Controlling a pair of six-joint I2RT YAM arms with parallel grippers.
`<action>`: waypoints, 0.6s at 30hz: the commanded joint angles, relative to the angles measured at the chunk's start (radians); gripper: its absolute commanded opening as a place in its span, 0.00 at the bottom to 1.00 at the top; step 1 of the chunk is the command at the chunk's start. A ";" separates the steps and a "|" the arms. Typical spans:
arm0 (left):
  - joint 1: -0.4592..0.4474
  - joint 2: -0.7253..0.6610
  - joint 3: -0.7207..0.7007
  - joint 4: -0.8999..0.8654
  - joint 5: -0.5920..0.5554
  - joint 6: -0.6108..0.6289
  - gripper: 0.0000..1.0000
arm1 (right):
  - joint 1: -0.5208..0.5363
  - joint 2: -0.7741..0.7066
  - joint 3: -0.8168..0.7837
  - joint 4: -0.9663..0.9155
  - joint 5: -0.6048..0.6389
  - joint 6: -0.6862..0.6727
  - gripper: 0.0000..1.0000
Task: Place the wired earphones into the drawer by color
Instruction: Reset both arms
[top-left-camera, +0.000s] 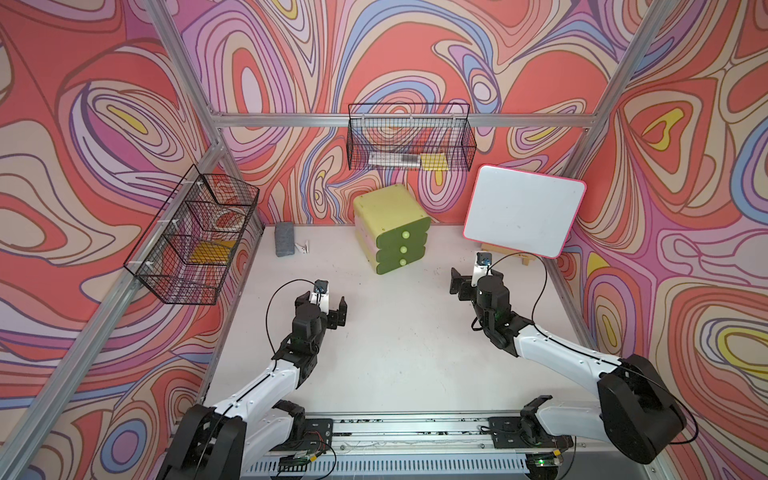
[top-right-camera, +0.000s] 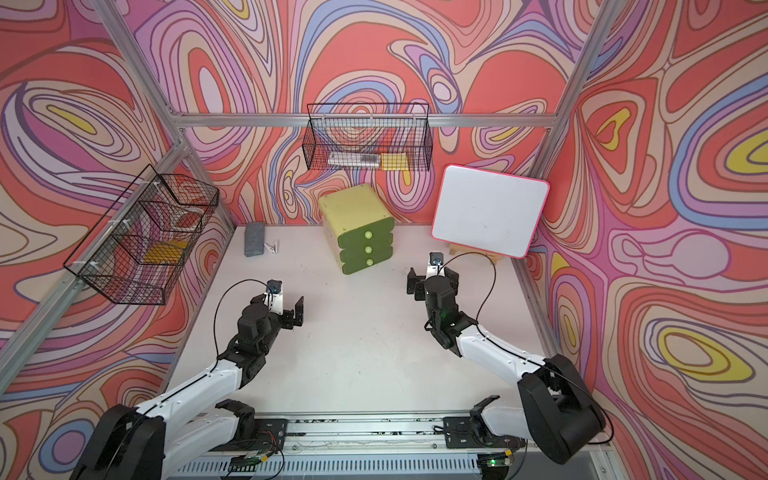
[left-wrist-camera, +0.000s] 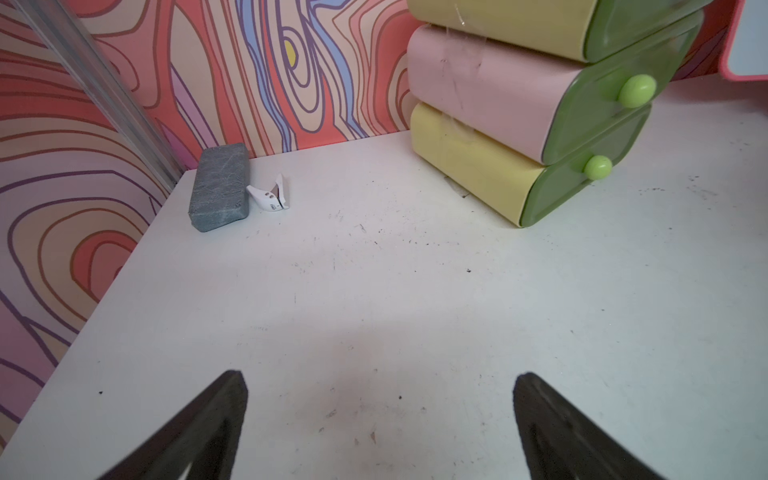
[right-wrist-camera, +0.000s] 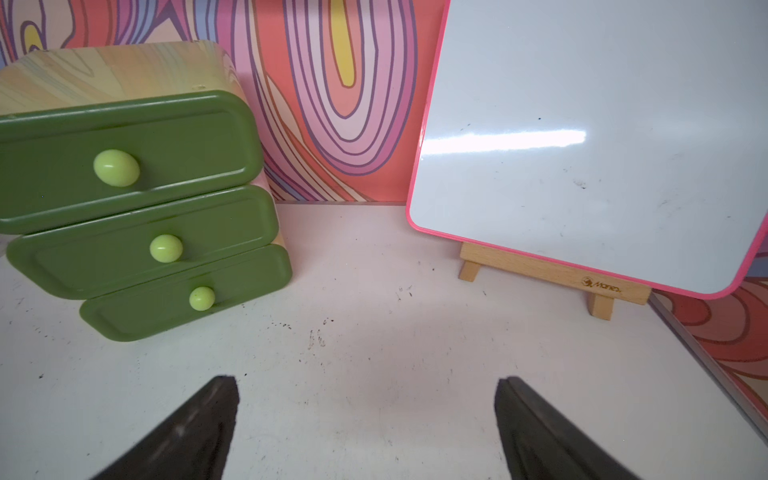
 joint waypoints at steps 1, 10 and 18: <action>0.075 0.074 -0.031 0.146 0.041 0.042 0.99 | -0.038 -0.020 -0.032 0.051 0.040 -0.039 0.98; 0.272 0.349 -0.001 0.403 0.276 -0.034 0.99 | -0.200 -0.033 -0.111 0.152 -0.053 -0.059 0.98; 0.273 0.452 0.059 0.404 0.314 -0.022 0.99 | -0.299 0.025 -0.113 0.170 -0.129 -0.065 0.98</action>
